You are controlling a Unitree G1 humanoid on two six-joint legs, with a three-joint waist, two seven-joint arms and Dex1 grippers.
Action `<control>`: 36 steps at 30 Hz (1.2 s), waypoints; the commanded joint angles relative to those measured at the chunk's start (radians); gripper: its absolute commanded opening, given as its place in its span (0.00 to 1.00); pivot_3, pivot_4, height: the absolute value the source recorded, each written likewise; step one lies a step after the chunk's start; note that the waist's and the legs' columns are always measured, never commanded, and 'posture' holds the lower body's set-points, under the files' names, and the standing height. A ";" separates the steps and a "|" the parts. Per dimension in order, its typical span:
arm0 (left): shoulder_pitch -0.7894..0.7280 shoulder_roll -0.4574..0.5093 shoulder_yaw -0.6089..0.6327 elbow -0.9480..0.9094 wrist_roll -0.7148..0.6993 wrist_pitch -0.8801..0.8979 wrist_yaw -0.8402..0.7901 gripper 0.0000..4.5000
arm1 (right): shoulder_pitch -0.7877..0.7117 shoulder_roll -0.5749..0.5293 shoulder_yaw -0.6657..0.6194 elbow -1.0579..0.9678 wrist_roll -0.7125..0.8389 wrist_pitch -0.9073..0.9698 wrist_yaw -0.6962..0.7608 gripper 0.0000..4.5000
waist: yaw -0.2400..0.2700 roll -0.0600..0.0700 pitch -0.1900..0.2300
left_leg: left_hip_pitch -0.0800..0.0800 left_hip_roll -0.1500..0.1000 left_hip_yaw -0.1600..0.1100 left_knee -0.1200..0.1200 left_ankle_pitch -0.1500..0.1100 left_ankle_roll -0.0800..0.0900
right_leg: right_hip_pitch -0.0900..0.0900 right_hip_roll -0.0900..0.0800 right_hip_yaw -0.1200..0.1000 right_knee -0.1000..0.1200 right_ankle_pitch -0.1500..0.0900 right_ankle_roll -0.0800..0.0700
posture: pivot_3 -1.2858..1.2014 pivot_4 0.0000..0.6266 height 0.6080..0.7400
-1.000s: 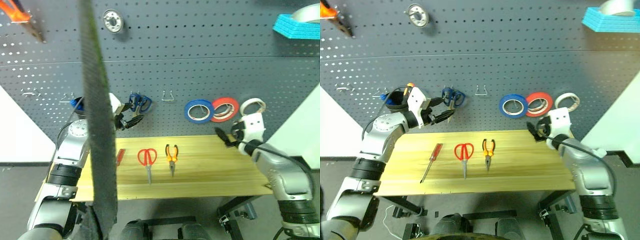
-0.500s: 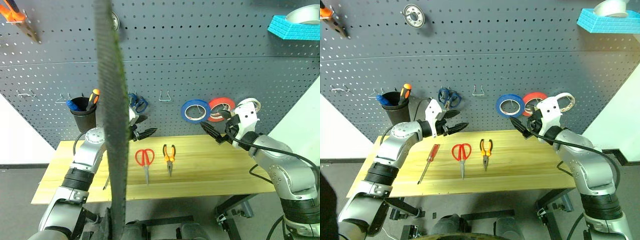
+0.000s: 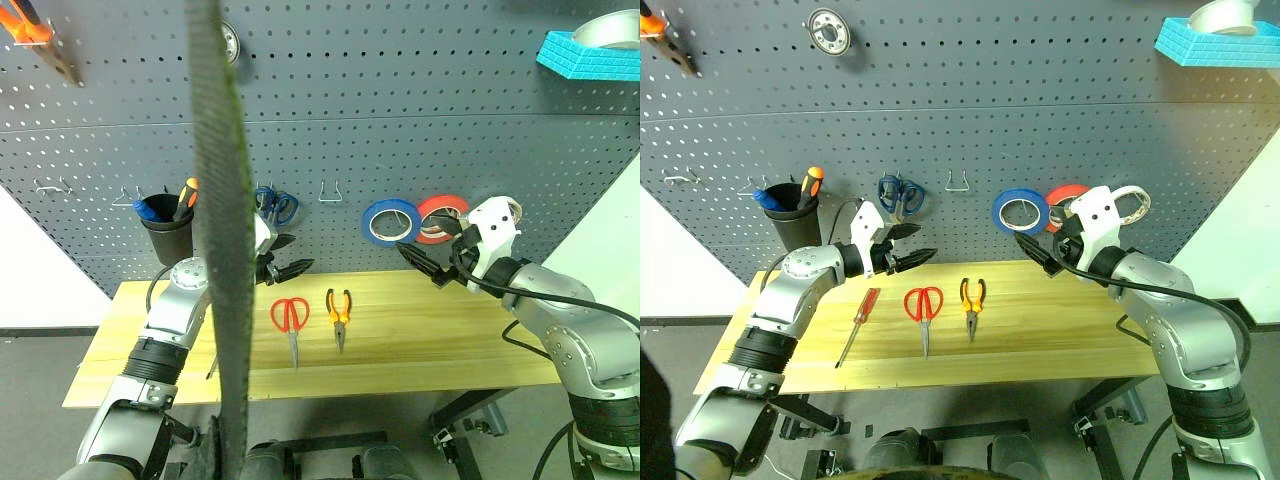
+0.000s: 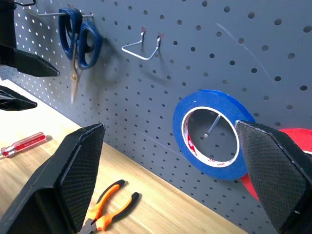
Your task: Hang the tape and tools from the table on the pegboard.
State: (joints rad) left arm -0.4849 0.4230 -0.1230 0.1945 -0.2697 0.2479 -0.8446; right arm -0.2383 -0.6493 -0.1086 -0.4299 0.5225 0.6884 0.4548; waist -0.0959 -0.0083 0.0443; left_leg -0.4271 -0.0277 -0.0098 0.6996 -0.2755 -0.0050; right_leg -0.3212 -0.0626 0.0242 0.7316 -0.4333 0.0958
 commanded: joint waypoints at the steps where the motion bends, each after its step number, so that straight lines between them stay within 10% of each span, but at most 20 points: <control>1: -0.007 0.009 0.029 -0.040 -0.006 -0.008 -0.004 0.78 | -0.019 -0.003 -0.029 -0.038 0.001 -0.002 0.005 0.99 | 0.000 0.000 0.000 | 0.000 0.000 0.000 0.000 0.000 0.000 | 0.000 0.000 0.000 0.000 0.000 0.000 | 0.46 0.00 0.55; 36: 0.020 0.025 0.019 -0.083 -0.007 0.045 -0.056 0.78 | -0.023 0.009 -0.006 -0.037 -0.013 0.020 0.009 0.99 | 0.001 0.000 0.000 | 0.000 0.000 0.000 0.000 0.000 0.000 | 0.000 0.000 0.000 0.000 0.000 0.000 | 0.46 0.00 0.55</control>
State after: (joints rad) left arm -0.4637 0.4436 -0.1236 0.1514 -0.2707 0.2975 -0.9028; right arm -0.2390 -0.6459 -0.1047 -0.4373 0.5138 0.7149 0.4603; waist -0.0952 -0.0083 0.0443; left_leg -0.4271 -0.0277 -0.0098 0.6995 -0.2755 -0.0050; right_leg -0.3212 -0.0626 0.0242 0.7316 -0.4333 0.0958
